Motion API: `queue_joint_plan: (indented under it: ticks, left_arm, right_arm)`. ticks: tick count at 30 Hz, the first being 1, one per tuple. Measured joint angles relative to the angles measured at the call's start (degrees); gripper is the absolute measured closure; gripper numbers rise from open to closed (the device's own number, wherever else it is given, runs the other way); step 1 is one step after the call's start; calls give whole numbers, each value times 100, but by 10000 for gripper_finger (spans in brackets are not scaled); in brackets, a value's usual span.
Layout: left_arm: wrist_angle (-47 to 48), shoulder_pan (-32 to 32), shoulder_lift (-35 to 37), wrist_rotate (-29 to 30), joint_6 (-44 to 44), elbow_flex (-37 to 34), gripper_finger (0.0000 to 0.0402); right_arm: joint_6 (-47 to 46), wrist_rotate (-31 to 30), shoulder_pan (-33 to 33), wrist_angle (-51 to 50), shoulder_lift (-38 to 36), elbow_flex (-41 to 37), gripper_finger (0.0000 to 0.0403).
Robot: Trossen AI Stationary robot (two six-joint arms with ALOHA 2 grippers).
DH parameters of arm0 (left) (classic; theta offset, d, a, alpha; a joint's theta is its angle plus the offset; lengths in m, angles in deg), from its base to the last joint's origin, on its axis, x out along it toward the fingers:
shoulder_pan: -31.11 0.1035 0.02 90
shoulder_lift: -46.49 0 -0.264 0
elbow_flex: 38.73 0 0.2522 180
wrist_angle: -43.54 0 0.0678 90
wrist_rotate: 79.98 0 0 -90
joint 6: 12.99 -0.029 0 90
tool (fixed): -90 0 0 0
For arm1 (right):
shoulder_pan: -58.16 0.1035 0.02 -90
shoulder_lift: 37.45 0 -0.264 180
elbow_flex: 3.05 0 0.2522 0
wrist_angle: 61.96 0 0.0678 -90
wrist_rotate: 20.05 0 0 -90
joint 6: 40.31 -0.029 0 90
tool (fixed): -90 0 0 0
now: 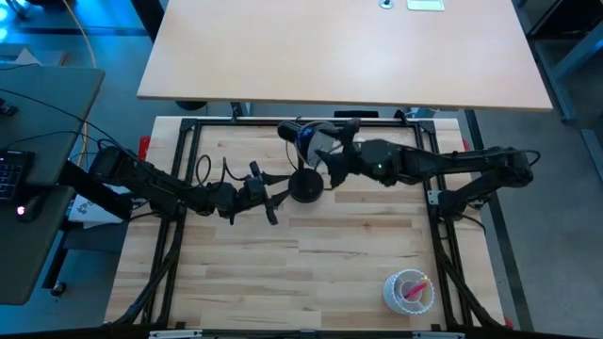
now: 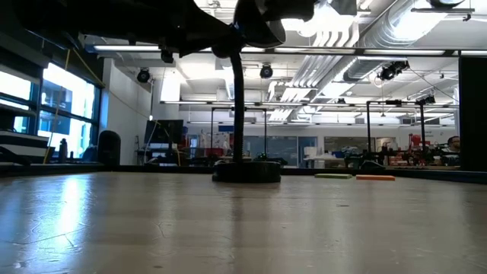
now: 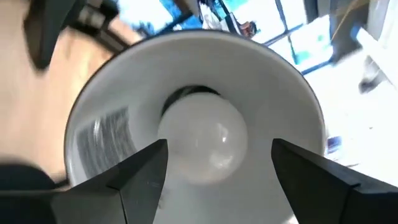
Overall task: Screw lightbulb
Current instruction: Remove the white lightbulb from the black lamp
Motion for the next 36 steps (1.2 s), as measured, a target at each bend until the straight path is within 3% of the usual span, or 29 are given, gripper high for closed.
queue_joint_plan:
  ticks: [2,4,6,10,12,15,19,28,36]
  left_arm:
    - [0,0,0,0,0,0,229]
    - [0,0,0,0,0,0,229]
    - [0,0,0,0,0,0,229]
    - [0,-2,0,-2,1,0,229]
    - [0,-2,0,0,7,0,229]
    - [-1,0,0,0,4,0,229]
    - [-2,-2,0,0,2,0,229]
    - [2,0,0,0,0,0,229]
    - [26,0,0,0,-4,0,229]
  right_arm:
    - [715,-316,194,-35,0,0,119]
    - [847,-685,383,-21,0,0,119]
    - [72,-1002,516,66,0,0,119]
    - [-2805,-1174,447,-195,-61,0,119]
    - [-4280,-757,281,-393,-63,0,119]
    - [-6007,343,-54,-490,-20,-2,119]
    - [-7164,888,-448,-493,42,-2,119]
    - [-6865,1887,-891,103,63,-2,119]
    - [-4475,1795,-863,137,63,-2,119]
